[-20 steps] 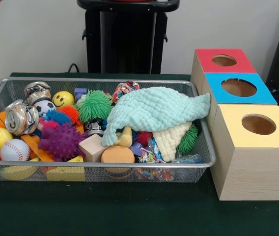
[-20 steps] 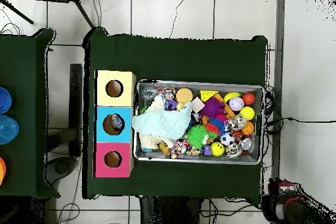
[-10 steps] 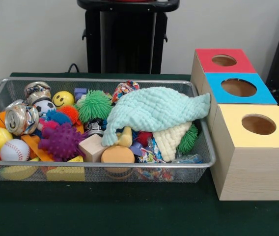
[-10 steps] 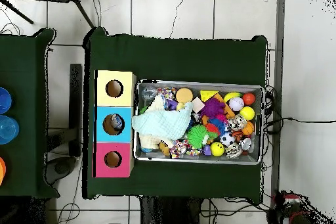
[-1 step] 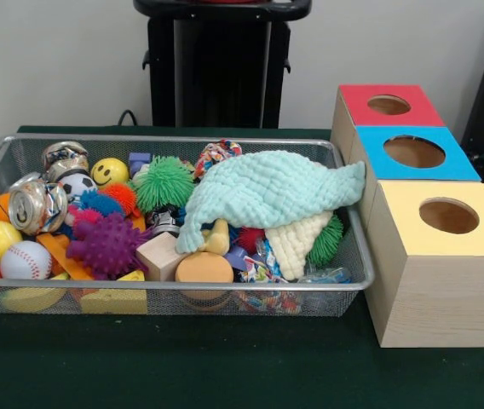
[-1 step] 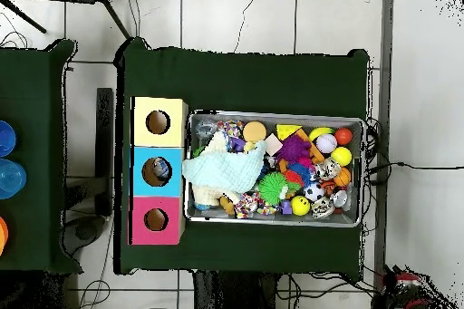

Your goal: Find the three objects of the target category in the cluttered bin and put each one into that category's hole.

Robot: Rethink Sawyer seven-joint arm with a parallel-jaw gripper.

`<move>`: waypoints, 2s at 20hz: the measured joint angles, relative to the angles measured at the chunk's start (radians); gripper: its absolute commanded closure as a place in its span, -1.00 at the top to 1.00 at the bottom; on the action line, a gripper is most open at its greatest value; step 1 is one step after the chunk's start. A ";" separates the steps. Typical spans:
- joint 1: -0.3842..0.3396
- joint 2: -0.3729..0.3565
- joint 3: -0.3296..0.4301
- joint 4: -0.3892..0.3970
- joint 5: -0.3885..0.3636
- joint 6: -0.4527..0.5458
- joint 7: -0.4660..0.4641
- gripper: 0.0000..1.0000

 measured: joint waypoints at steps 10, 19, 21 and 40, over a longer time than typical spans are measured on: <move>0.117 0.033 0.001 -0.004 0.000 0.000 0.000 1.00; 0.115 0.036 0.001 -0.005 0.000 0.000 0.000 1.00; 0.110 0.036 0.000 -0.005 0.000 0.000 0.000 1.00; 0.087 0.084 0.000 -0.006 -0.018 0.000 0.000 1.00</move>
